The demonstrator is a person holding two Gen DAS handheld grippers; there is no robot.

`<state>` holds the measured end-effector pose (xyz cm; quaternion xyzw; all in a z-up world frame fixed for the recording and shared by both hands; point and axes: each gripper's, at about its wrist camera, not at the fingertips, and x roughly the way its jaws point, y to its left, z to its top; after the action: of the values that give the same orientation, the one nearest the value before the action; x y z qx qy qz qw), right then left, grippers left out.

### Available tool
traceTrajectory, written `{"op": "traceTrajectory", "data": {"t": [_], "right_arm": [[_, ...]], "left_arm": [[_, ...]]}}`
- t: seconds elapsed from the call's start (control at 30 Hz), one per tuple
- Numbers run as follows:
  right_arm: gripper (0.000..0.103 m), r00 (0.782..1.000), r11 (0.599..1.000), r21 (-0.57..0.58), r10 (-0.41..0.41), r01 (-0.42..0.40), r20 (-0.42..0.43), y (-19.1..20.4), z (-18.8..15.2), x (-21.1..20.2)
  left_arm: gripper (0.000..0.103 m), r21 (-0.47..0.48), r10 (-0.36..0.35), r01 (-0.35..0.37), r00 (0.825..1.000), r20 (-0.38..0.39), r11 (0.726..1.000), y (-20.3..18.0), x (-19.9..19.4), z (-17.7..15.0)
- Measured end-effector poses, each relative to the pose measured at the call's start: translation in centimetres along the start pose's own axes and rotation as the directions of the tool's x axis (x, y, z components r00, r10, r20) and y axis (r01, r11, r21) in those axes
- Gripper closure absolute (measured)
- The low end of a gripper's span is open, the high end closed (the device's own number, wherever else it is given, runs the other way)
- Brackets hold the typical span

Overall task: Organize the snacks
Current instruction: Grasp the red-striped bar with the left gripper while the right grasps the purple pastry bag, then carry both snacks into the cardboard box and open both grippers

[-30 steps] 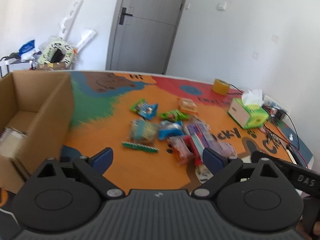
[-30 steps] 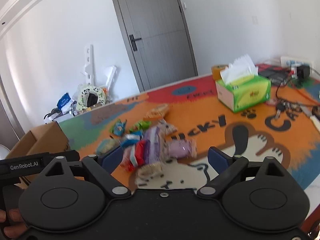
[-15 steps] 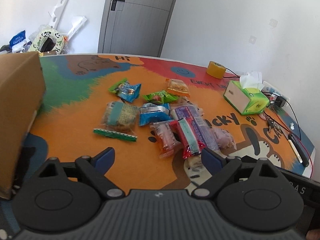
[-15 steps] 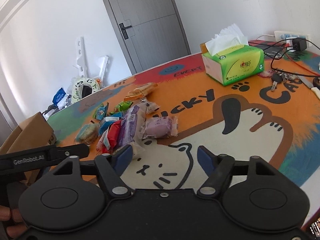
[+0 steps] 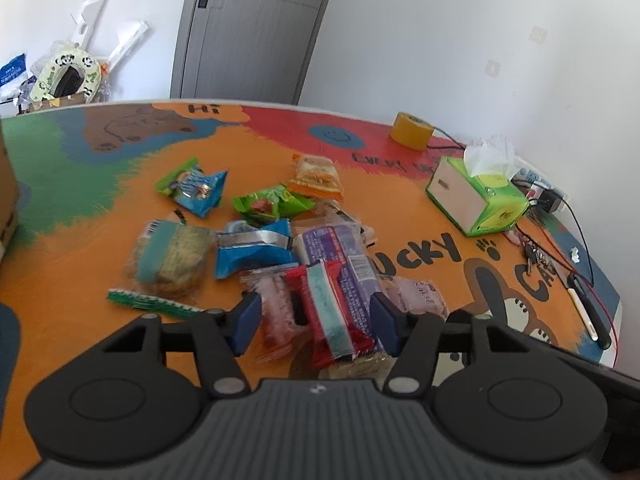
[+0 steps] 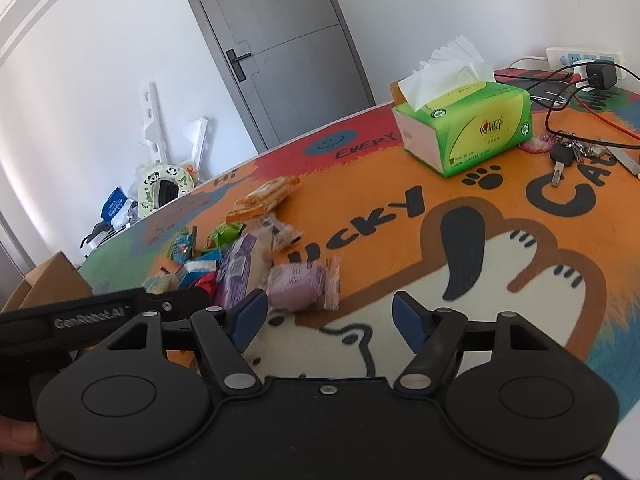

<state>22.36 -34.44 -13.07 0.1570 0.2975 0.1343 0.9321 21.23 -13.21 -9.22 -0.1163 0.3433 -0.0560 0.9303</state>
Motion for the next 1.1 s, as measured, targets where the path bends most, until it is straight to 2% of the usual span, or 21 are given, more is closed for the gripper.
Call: {"op": "traceTrajectory", "data": {"t": [0.1,0.2,0.23,0.43,0.47,0.53,0.8,0.87,1.0,1.1], "right_arm": [[0.034,1.0,1.0,0.012,0.007,-0.007,-0.002,-0.1,0.1,0.4],[0.033,1.0,1.0,0.02,0.014,-0.014,-0.005,0.1,0.1,1.0],[0.033,1.0,1.0,0.02,0.014,-0.014,-0.004,0.2,0.2,1.2],[0.031,1.0,1.0,0.01,0.024,-0.024,-0.004,1.3,0.6,2.5],[0.03,1.0,1.0,0.008,0.027,-0.027,-0.002,1.5,0.7,2.6],[0.022,1.0,1.0,0.006,0.03,-0.03,0.005,1.9,0.8,2.7],[0.021,1.0,1.0,-0.002,0.022,-0.022,0.001,2.6,0.6,3.7],[0.025,1.0,1.0,0.003,0.019,-0.019,-0.006,2.5,0.6,3.9],[0.046,1.0,1.0,0.004,0.011,-0.011,-0.006,2.2,0.4,4.1],[0.058,1.0,1.0,-0.007,0.011,-0.011,-0.016,2.2,0.4,4.2]], "left_arm": [[0.046,-0.022,0.006,-0.006,1.0,0.005,1.0,0.1,0.6,-0.1],[0.059,-0.034,0.009,-0.008,1.0,0.02,0.999,0.3,0.7,-0.2],[0.067,-0.034,0.012,-0.011,1.0,0.024,0.999,0.4,0.6,-0.2],[0.073,-0.07,0.015,-0.012,0.999,0.034,0.997,1.9,-0.3,0.1],[0.077,-0.075,0.013,-0.01,0.999,0.04,0.997,2.1,-0.5,0.2],[0.084,-0.081,0.014,-0.01,0.999,0.051,0.997,2.5,-1.0,0.4],[0.084,-0.104,0.056,-0.051,0.997,0.047,0.993,3.7,-1.2,0.3],[0.084,-0.109,0.056,-0.05,0.997,0.05,0.993,3.8,-1.5,0.2],[0.084,-0.113,0.063,-0.057,0.997,0.05,0.992,4.0,-1.9,-0.3],[0.084,-0.119,0.068,-0.061,0.996,0.051,0.991,4.3,-2.2,-0.5]]}}
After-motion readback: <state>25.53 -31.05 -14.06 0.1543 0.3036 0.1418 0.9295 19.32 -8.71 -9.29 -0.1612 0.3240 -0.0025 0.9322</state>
